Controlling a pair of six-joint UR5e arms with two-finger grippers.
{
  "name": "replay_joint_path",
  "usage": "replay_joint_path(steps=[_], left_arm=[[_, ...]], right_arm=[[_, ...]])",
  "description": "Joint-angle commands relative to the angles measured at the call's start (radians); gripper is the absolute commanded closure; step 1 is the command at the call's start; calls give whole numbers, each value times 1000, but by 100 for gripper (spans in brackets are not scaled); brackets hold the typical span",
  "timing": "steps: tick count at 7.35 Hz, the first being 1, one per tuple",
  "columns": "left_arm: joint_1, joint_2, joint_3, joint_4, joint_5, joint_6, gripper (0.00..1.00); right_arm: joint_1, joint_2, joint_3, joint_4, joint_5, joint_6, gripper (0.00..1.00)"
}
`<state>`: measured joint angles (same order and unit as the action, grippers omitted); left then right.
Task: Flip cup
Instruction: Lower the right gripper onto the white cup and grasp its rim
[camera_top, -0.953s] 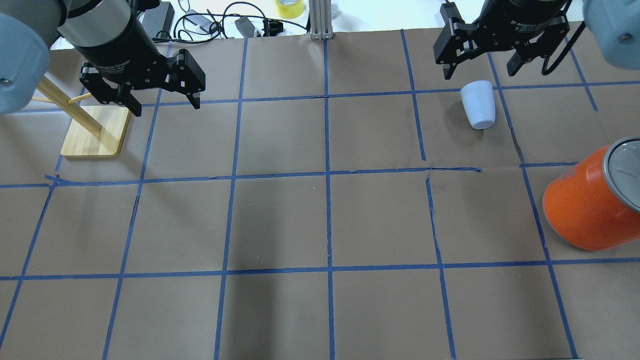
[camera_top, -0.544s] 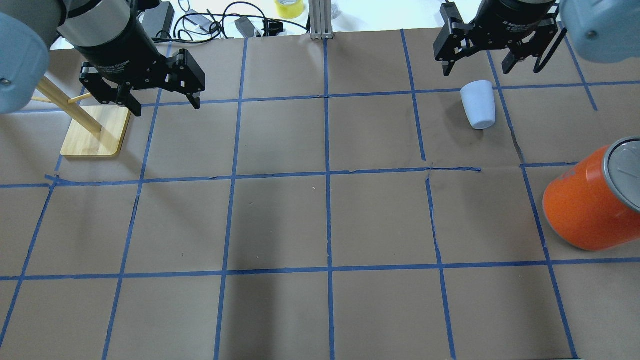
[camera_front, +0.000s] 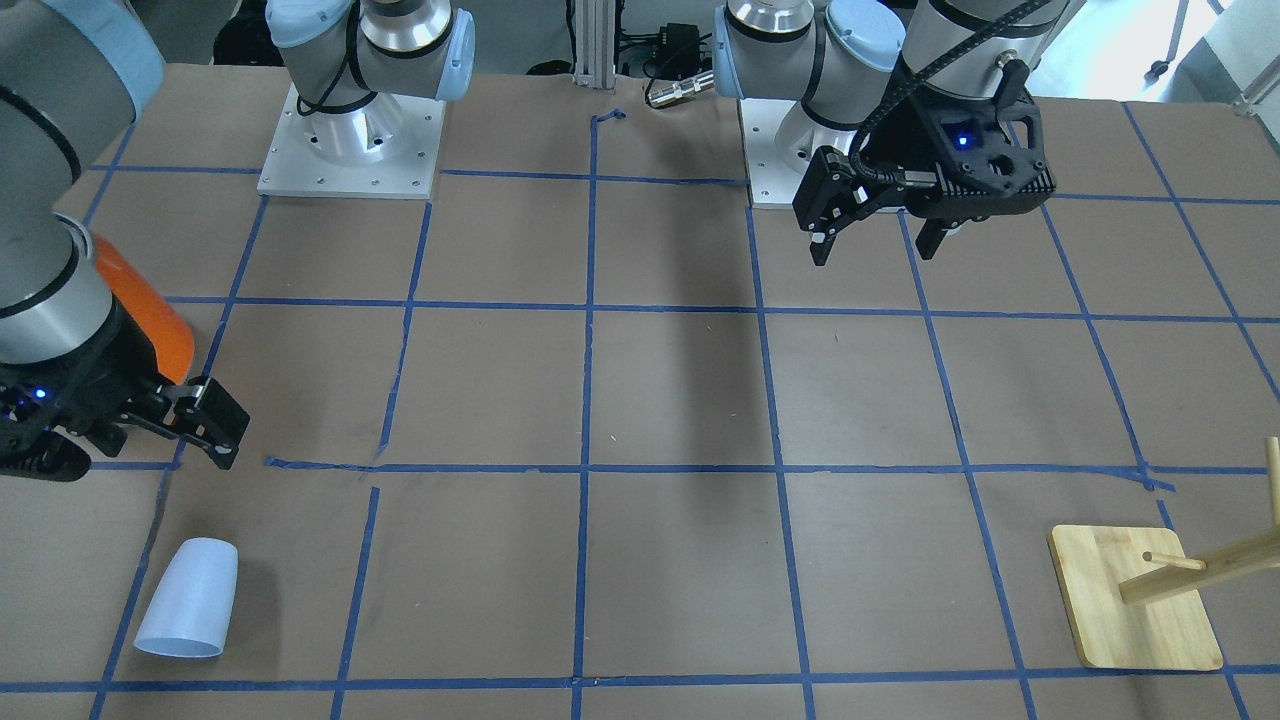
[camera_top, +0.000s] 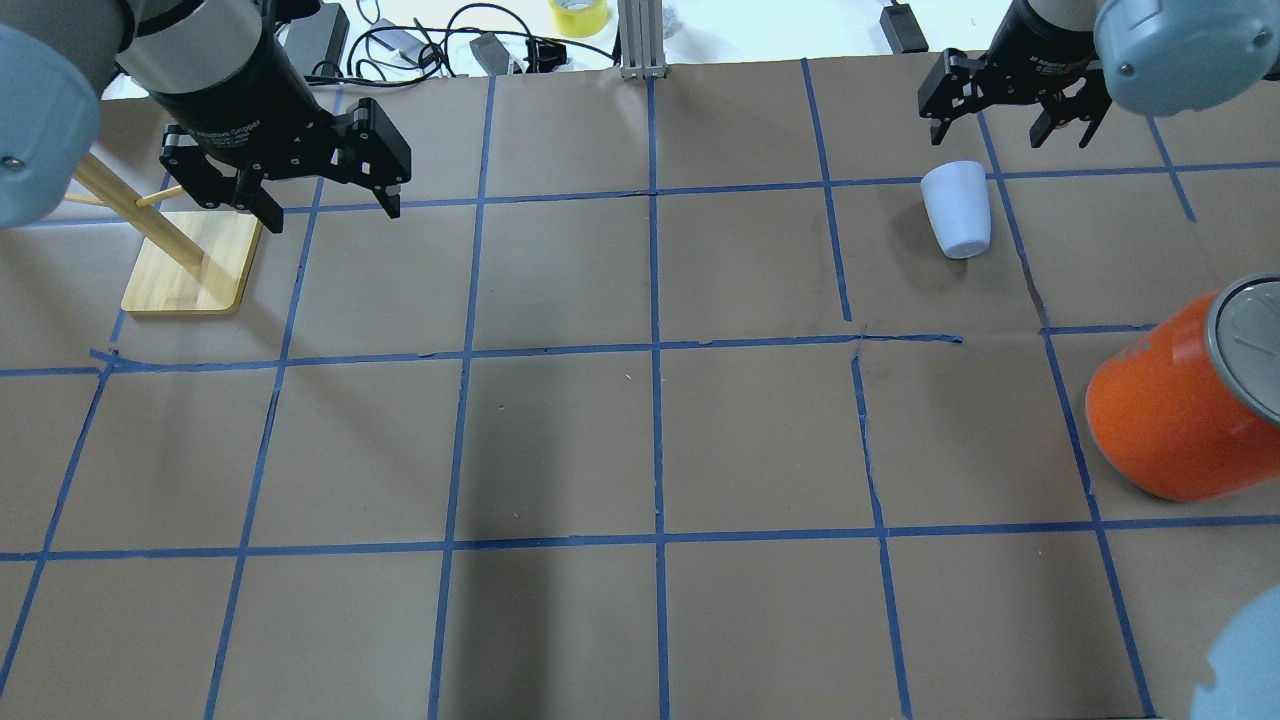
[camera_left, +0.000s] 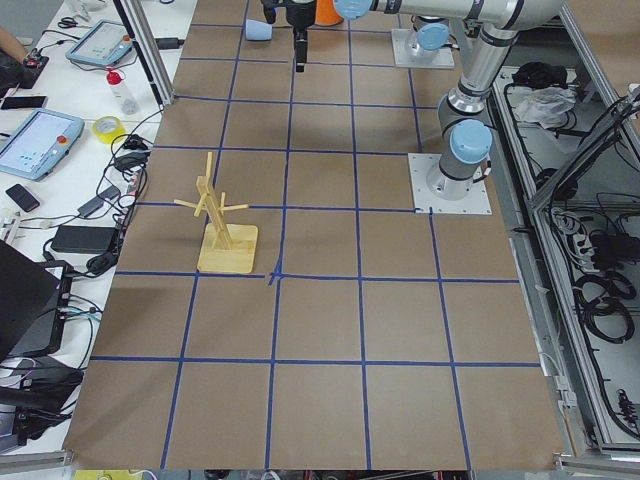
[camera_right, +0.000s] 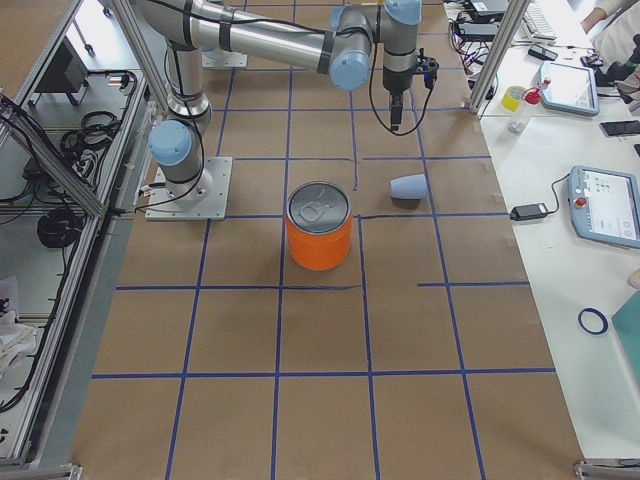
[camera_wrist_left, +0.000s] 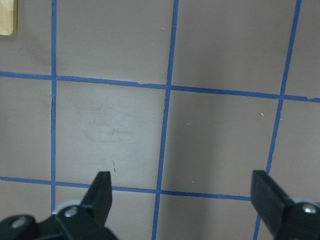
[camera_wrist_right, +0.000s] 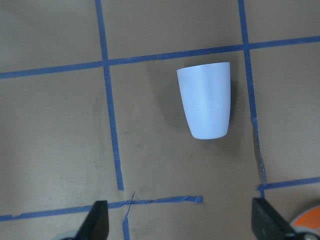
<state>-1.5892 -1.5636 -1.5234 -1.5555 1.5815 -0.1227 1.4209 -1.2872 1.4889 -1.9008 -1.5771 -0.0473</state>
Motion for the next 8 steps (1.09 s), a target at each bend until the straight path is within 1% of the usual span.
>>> replay_joint_path(steps=[1,2,3,4,6,8], left_arm=[[0,1,-1,0,0,0,0],[0,-1,0,0,0,0,0],[0,-1,0,0,0,2,0],[0,-1,-1,0,0,0,0],[0,-1,0,0,0,0,0],[0,-1,0,0,0,0,0]], right_arm=[[-14,80,1,-105,0,-48,0],[-14,133,14,-163,-1,-54,0],[-17,211,28,-261,-9,-58,0],[-34,245,31,-320,-9,-96,0],[-48,281,39,-325,-8,-164,0],[-48,336,37,-441,0,-172,0]])
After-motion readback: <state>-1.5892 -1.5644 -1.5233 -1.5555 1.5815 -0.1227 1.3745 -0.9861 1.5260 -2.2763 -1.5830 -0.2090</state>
